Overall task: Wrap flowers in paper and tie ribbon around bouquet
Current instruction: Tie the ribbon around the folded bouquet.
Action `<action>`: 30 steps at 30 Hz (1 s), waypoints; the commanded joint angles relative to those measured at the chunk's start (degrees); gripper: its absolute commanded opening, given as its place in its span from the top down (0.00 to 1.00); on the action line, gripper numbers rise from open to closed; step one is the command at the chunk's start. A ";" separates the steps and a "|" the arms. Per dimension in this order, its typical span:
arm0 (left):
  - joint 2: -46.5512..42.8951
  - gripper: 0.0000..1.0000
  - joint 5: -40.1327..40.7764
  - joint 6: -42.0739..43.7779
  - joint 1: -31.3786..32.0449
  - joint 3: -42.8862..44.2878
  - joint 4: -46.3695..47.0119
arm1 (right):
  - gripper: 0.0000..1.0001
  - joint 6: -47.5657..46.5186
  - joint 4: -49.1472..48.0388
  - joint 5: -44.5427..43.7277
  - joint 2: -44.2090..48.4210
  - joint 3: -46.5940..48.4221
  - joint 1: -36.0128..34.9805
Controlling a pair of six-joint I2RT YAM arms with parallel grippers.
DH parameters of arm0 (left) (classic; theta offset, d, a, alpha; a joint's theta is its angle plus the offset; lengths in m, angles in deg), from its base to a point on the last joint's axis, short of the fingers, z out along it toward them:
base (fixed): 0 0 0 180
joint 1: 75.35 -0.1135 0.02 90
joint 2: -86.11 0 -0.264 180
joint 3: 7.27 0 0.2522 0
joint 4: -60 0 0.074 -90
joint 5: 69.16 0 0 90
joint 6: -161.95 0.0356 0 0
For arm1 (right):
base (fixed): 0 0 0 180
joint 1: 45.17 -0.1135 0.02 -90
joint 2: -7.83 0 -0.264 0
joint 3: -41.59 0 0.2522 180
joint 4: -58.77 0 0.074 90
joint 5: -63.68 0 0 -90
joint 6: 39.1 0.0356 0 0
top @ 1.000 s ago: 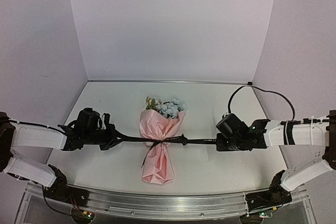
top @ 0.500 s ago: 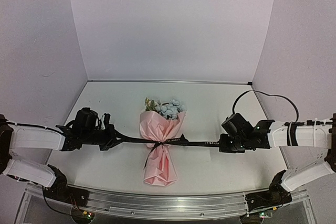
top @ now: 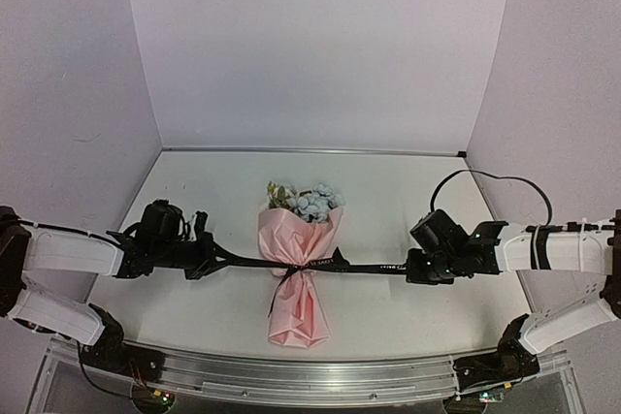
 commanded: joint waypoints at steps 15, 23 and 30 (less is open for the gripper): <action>4.86 1.00 10.19 4.50 -1.76 2.76 -3.66 | 1.00 -0.86 25.81 -11.50 -3.06 1.87 3.41; 3.48 0.96 10.38 5.58 -0.93 4.18 -5.92 | 0.83 -2.79 27.30 -8.67 -1.70 3.37 2.80; -3.73 0.02 13.42 7.55 -0.49 6.26 -13.56 | 0.24 -5.93 30.26 -5.65 0.52 6.52 0.43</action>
